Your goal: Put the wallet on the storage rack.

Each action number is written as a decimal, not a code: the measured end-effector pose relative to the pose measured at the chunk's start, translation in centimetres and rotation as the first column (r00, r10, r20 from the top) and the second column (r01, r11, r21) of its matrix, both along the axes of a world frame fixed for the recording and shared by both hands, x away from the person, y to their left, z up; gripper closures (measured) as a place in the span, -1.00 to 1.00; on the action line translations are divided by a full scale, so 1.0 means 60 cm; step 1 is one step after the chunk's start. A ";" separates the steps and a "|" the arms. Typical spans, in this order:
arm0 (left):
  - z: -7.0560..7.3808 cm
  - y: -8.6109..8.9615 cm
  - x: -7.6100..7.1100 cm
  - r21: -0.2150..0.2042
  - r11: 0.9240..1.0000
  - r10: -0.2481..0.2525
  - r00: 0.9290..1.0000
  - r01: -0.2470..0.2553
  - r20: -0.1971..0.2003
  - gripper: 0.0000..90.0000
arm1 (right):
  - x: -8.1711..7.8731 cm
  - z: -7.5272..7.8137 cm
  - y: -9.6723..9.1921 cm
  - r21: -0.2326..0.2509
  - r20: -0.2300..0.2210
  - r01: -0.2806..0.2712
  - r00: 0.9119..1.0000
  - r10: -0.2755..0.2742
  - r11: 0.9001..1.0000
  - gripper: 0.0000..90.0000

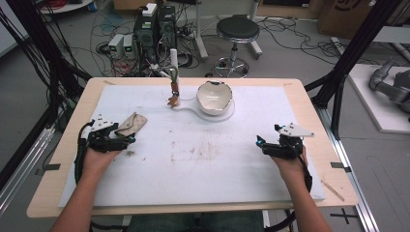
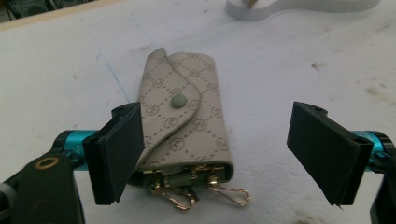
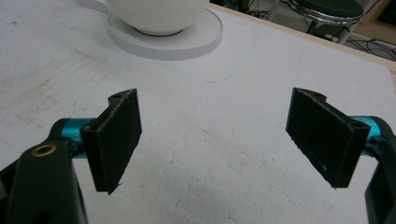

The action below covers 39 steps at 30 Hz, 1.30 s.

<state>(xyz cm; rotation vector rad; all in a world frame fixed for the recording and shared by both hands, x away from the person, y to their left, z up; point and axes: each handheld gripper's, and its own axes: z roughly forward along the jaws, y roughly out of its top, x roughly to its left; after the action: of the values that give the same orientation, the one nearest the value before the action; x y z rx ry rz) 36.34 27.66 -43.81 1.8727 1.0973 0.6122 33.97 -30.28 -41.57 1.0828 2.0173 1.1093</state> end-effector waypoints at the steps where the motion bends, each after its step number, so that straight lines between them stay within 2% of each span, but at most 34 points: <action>1: -0.001 0.002 0.003 0.002 1.000 0.002 1.000 -0.002 -0.006 -0.58 | -0.001 0.000 0.000 0.001 -0.002 0.002 1.000 -0.002 1.000 -0.59; 6: -0.008 0.005 0.018 0.012 1.000 0.021 0.999 -0.020 -0.042 -0.58 | -0.004 -0.002 -0.004 -0.012 0.003 0.000 1.000 0.000 1.000 -0.59; 10: -0.012 0.006 0.026 0.025 0.999 0.033 0.998 -0.031 -0.056 -0.58 | -0.005 -0.004 -0.006 -0.011 -0.006 0.002 1.000 -0.002 1.000 -0.59; 14: -0.025 0.004 0.035 0.052 0.998 0.031 0.994 -0.025 -0.107 -0.58 | -0.004 -0.006 -0.005 -0.015 -0.009 -0.003 1.000 0.003 1.000 -0.59; 15: -0.025 0.004 0.035 0.052 0.998 0.031 0.994 -0.025 -0.107 -0.58 | -0.005 -0.007 -0.005 -0.024 -0.013 -0.006 1.000 0.006 1.000 -0.59; 17: -0.028 -0.007 0.038 0.124 0.992 0.035 0.991 -0.019 -0.126 -0.58 | -0.005 -0.007 -0.004 -0.031 -0.014 -0.010 1.000 0.010 0.999 -0.59; 18: -0.028 -0.010 0.038 0.139 0.990 0.039 0.991 -0.021 -0.124 -0.59 | -0.006 -0.008 -0.003 -0.033 -0.015 -0.011 1.000 0.010 0.999 -0.59; 21: -0.029 -0.008 0.040 0.125 0.992 0.040 0.990 -0.023 -0.133 -0.59 | -0.008 -0.009 -0.001 -0.046 -0.017 -0.015 1.000 0.014 0.999 -0.59; 25: -0.028 -0.007 0.040 0.126 0.992 0.035 0.991 -0.018 -0.132 -0.56 | -0.009 -0.011 0.001 -0.054 -0.024 -0.020 1.000 0.019 0.998 -0.59; 29: -0.027 -0.006 0.038 0.109 0.994 -0.001 0.991 0.015 -0.131 -0.35 | -0.007 -0.012 0.004 -0.060 -0.026 -0.022 0.999 0.020 0.998 -0.59; 34: -0.027 -0.004 0.038 0.088 0.996 -0.002 0.991 0.014 -0.131 -0.30 | -0.008 -0.013 0.007 -0.072 -0.032 -0.034 0.999 0.032 0.997 -0.59; 39: -0.025 -0.003 0.036 0.094 0.995 -0.008 0.992 0.020 -0.130 -0.24 | -0.007 -0.013 0.008 -0.072 -0.033 -0.040 0.999 0.037 0.997 -0.59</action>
<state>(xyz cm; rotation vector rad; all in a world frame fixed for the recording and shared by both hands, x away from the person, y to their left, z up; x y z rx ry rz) 38.52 27.48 -45.30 2.0240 1.1542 0.5497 33.57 -29.80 -42.37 1.0344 2.0944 1.0354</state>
